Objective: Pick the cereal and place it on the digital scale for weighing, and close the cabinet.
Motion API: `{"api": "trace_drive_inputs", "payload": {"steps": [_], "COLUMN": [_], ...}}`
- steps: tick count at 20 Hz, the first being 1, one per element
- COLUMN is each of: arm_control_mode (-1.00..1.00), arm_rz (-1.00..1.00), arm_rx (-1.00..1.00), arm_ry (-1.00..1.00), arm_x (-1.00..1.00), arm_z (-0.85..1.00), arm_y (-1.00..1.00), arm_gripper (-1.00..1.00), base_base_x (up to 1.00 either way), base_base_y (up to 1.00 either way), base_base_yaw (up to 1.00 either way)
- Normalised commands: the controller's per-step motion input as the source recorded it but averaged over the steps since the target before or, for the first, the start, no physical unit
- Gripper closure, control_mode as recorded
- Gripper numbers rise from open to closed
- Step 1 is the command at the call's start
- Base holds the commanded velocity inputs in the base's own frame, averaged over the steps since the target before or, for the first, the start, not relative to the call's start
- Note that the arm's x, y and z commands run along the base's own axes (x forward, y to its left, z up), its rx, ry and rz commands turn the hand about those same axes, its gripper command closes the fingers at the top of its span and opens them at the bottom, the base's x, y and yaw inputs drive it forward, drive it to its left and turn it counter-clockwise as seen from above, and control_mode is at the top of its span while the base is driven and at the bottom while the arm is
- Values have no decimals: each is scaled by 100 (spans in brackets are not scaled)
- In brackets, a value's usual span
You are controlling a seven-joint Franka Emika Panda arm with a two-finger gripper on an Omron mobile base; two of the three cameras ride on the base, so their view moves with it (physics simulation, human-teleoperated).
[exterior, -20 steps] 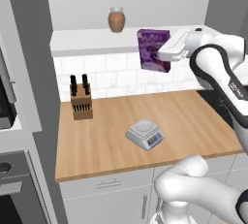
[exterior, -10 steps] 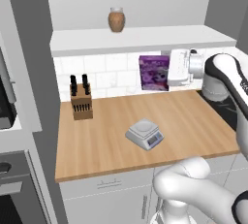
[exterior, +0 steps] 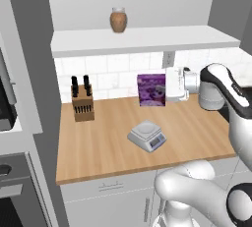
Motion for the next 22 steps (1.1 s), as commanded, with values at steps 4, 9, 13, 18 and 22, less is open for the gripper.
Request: {"api": "trace_drive_inputs", "payload": {"steps": [4,9,13,18,22], "arm_control_mode": [-100,-100,-100,-100,-100], "arm_rz": [12,14,14,7,5], "arm_rx": [0,0,0,0,0], "arm_ry": [13,2,5,11,5], "arm_x": [11,17,28,33,23], "arm_z": [-49,-60,-66,-41,-39], "arm_y": [-6,-20,-6,-2,-11], "arm_gripper": [100,100,100,100,100], "base_base_x": [0,0,0,0,0], "base_base_y": [0,0,0,0,0], "base_base_yaw": [0,0,0,0,0]}}
